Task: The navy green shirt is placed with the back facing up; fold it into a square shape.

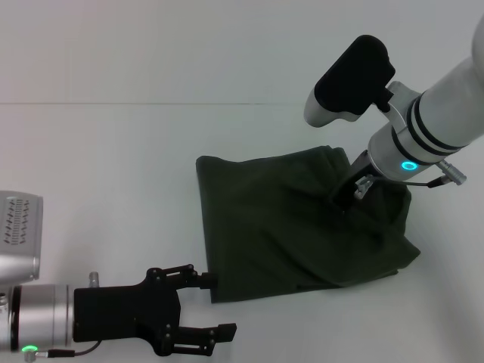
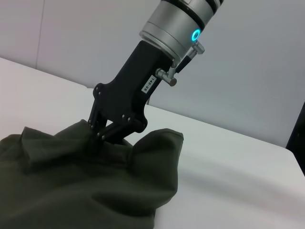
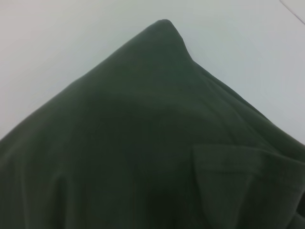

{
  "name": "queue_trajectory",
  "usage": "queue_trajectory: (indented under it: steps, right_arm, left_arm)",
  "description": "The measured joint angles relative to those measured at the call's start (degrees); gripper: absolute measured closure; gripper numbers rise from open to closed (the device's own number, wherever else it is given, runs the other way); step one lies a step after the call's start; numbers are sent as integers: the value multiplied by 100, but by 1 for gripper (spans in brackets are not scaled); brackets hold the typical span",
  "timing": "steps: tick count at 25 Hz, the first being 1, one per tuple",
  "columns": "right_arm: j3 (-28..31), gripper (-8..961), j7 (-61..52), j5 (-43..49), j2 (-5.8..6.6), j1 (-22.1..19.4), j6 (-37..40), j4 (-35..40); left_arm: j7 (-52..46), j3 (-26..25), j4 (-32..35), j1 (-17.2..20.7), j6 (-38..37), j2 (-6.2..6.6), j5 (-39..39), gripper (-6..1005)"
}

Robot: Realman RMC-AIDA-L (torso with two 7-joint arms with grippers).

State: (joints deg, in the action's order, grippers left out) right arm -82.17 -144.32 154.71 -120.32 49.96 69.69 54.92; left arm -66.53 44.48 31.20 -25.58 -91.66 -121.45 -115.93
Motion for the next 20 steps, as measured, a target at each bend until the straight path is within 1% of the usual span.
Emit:
queue_trajectory:
  steps: [3, 6, 8, 15, 20]
  right_arm:
    - [88, 886, -52, -82, 7, -24, 19, -1]
    - [314, 914, -134, -106, 17, -30, 40, -1]
    - [592, 932, -137, -131, 23, -44, 81, -20]
    - [1655, 932, -75, -541, 76, -230, 329, -6]
    - [2614, 931, 136, -878, 113, -415, 483, -18]
  left_arm:
    - [0, 0, 0, 1, 0, 1, 0, 129]
    - [0, 0, 0, 1, 0, 8, 0, 129]
    - [0, 0, 0, 1, -1, 11, 0, 129]
    - [0, -1, 9, 1, -1, 29, 0, 129]
    - [0, -1, 17, -4, -1, 37, 0, 129]
